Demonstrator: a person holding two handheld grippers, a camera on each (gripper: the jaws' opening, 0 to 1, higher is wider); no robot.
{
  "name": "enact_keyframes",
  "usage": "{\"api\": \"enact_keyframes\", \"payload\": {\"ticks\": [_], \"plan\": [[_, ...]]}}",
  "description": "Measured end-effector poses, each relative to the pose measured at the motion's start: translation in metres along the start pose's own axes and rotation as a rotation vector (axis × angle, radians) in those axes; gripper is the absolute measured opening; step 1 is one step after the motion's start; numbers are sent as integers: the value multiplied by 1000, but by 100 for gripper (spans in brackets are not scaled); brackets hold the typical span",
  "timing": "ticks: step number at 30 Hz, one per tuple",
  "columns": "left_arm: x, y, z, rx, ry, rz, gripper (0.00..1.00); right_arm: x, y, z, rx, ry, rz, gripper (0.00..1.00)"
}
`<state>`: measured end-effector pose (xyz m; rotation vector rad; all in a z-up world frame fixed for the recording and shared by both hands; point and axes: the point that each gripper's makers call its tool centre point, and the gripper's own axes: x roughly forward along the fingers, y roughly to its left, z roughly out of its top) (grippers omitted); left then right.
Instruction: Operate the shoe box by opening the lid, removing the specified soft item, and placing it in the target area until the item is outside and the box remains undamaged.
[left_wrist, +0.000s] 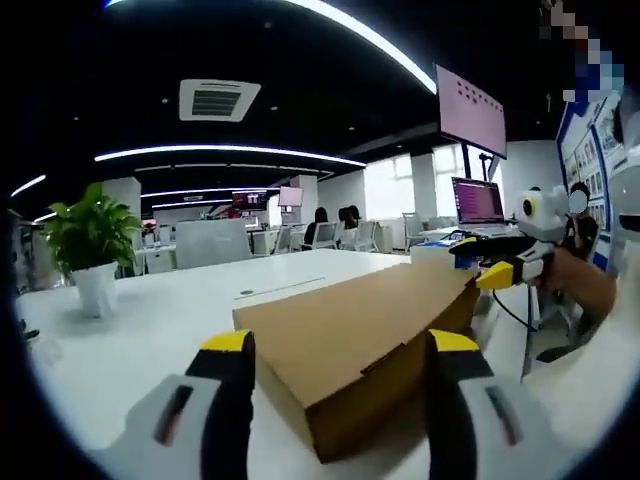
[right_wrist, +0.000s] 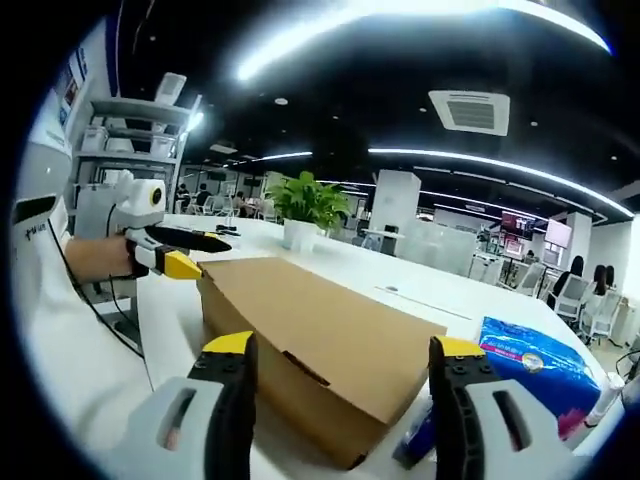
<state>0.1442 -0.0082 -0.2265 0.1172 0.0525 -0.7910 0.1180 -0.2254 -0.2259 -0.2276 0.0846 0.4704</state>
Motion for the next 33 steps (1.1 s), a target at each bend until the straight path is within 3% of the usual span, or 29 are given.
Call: {"api": "enact_keyframes", "payload": {"ticks": [4, 12, 17, 20, 24, 33], "plan": [[-3, 2, 13, 14, -25, 3, 70, 1, -3, 6, 0, -24, 6, 68], [-4, 8, 19, -30, -48, -11, 74, -1, -5, 26, -3, -101, 10, 68], [-9, 25, 22, -13, -37, 16, 73, 0, -12, 33, 10, -126, -2, 68], [-15, 41, 27, -32, -62, 54, 73, 1, -19, 35, 23, -135, -11, 67], [-22, 64, 29, -64, -83, 97, 73, 3, -30, 33, 5, -133, -36, 60], [-25, 93, 12, -78, -54, 162, 72, 6, -33, 35, 23, -145, -33, 59]]}}
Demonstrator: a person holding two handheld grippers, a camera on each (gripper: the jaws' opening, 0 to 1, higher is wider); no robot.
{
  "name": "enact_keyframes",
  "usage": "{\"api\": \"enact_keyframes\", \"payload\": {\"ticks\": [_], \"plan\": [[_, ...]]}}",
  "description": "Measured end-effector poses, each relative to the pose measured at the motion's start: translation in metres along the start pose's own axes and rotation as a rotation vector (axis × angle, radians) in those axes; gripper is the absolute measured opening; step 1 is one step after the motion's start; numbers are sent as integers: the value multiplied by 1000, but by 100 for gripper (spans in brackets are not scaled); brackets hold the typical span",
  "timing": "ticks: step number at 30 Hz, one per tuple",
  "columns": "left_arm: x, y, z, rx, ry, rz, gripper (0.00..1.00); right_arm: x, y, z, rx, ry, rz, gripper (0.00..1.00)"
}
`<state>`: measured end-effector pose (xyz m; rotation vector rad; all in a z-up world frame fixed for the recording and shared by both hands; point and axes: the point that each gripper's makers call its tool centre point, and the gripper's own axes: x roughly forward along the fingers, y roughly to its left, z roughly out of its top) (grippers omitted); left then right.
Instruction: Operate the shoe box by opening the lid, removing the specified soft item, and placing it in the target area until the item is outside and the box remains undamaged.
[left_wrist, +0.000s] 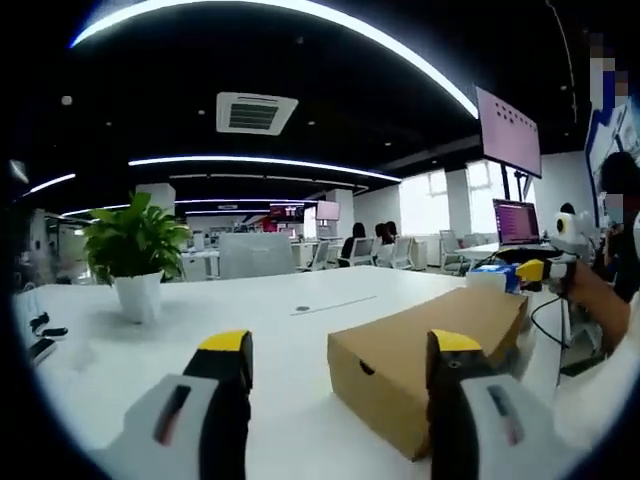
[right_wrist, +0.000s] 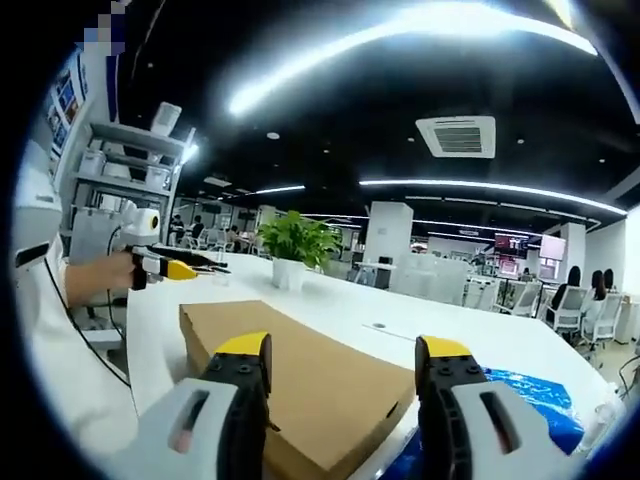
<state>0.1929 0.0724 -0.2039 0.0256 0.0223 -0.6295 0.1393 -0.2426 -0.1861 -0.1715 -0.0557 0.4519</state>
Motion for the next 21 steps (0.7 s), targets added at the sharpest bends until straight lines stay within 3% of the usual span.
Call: {"api": "enact_keyframes", "payload": {"ticks": [4, 7, 11, 21], "plan": [[0, -2, -1, -5, -5, -8, 72, 1, -1, 1, -14, -8, -3, 56], [0, 1, -1, 9, -9, 7, 71, 3, -8, 1, -108, -13, -41, 49], [-2, 4, -2, 20, 0, 10, 71, 5, -6, -5, -36, 6, -16, 47], [1, -2, -4, 40, 16, -23, 71, 3, -4, -2, -1, -14, -16, 49]]}}
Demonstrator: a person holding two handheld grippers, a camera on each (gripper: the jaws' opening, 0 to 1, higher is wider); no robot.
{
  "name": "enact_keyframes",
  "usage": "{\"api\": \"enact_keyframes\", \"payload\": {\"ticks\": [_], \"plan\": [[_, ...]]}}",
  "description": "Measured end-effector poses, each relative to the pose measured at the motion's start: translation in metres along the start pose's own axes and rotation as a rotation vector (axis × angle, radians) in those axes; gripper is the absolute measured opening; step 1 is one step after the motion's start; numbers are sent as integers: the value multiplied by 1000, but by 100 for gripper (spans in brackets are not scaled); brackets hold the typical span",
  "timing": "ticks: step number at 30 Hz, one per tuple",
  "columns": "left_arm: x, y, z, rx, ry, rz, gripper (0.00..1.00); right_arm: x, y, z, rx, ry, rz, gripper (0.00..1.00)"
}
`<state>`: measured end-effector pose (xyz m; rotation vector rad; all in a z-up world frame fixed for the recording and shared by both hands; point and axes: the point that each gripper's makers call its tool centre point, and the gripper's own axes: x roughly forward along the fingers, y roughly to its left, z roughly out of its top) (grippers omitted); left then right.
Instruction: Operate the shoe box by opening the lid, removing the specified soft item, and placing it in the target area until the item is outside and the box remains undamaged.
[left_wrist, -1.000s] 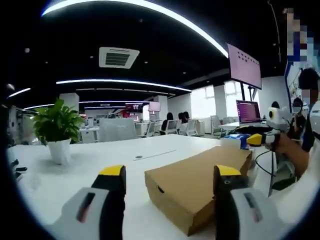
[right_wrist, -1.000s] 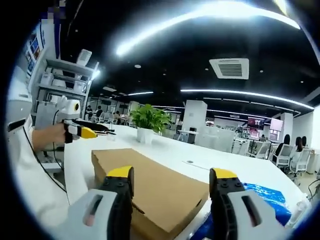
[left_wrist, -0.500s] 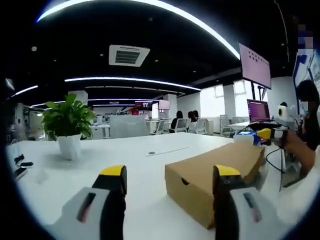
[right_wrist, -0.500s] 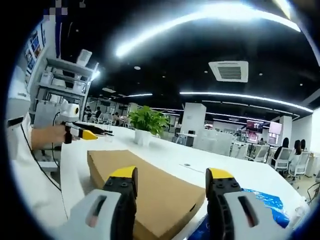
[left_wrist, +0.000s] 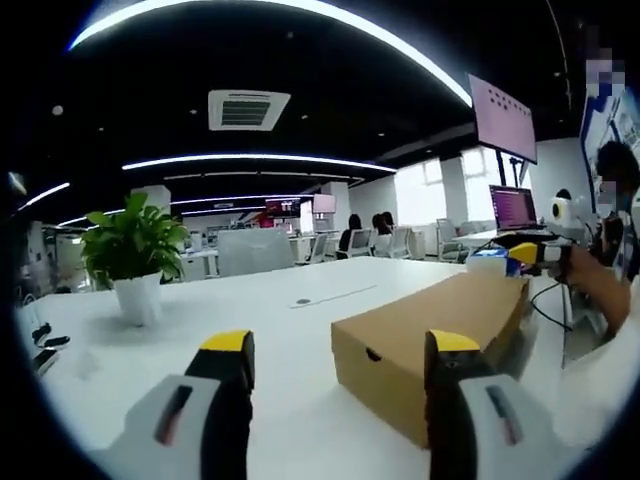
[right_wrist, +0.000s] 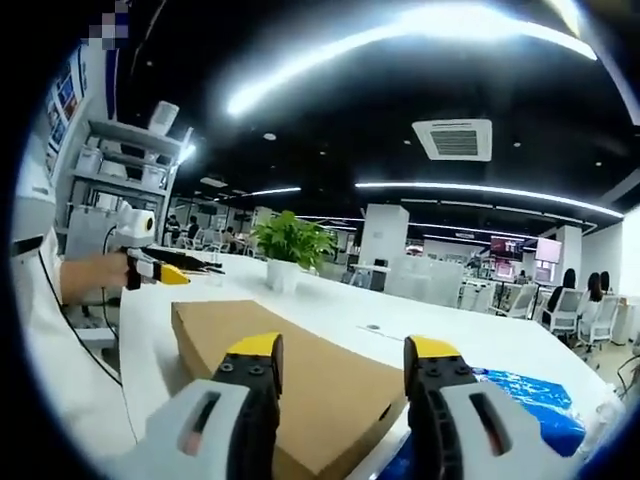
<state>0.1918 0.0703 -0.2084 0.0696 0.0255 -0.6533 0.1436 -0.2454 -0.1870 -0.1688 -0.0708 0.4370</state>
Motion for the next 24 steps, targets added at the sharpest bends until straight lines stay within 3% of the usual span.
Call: {"api": "enact_keyframes", "payload": {"ticks": [3, 24], "plan": [[0, -2, 2, 14, -10, -1, 69, -1, 1, 4, 1, -20, -1, 49], [0, -2, 0, 29, 13, 9, 65, 0, 6, -2, -20, 7, 8, 48]]}}
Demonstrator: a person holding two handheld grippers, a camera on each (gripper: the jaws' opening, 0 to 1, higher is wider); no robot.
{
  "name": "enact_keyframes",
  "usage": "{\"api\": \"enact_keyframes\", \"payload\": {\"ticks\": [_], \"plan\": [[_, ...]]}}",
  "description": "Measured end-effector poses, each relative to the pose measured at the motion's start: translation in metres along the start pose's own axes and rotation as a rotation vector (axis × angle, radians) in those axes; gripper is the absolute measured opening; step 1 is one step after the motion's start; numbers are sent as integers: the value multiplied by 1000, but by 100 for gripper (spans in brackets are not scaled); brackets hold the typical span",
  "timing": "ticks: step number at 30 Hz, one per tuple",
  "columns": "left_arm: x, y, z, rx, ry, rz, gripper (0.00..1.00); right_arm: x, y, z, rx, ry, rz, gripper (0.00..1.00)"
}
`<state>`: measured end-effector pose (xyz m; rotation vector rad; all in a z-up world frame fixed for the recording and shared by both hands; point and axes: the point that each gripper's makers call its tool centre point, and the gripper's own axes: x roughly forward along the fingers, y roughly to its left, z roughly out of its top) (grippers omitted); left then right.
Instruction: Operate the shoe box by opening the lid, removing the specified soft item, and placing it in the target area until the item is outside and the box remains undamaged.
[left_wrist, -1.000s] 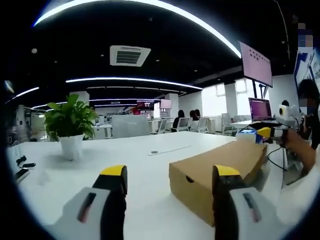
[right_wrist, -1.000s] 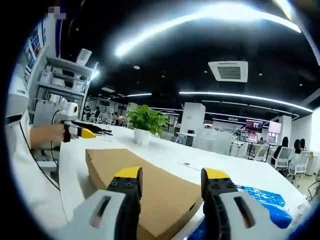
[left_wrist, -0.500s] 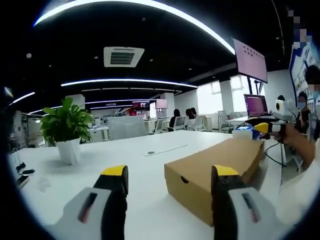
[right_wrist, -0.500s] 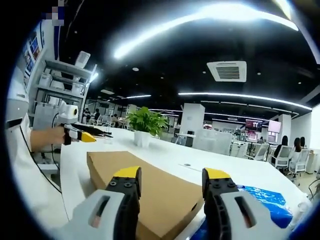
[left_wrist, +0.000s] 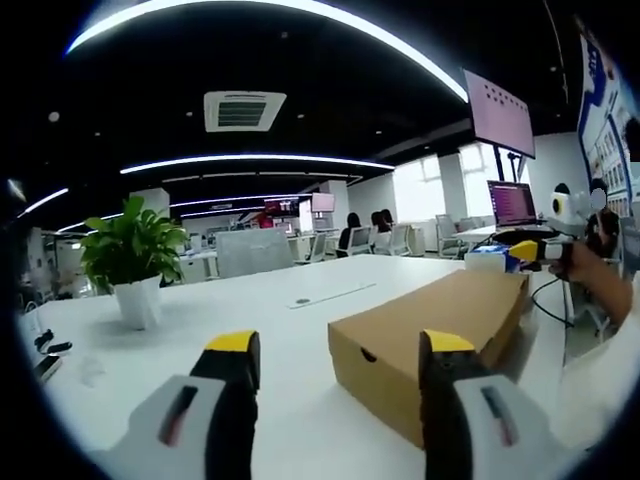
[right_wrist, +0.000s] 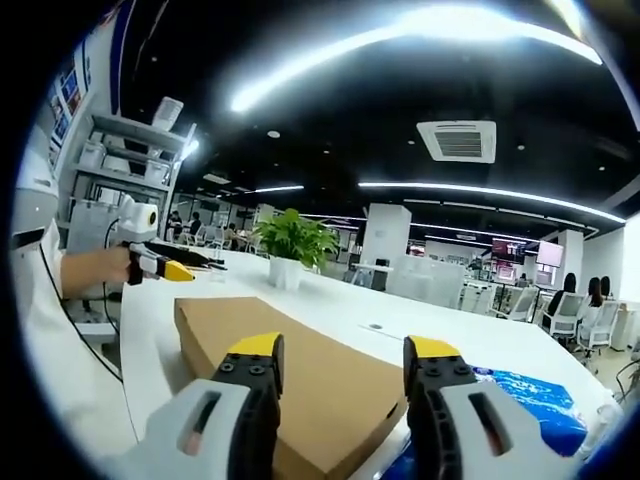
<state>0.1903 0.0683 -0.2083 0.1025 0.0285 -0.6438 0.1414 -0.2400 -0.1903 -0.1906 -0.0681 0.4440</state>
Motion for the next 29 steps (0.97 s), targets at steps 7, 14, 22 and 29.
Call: {"api": "enact_keyframes", "payload": {"ticks": [7, 14, 22, 29], "plan": [[0, -2, 2, 0, -5, -4, 65, -1, 1, -1, -3, 1, 3, 48], [0, -3, 3, -4, -10, -9, 65, 0, 3, -2, -5, 6, 7, 48], [-5, 0, 12, -46, -41, 0, 57, 1, 6, -5, -24, 18, 10, 47], [-8, 8, 21, -79, -90, 18, 56, 0, 1, -6, -17, 16, -15, 48]]}}
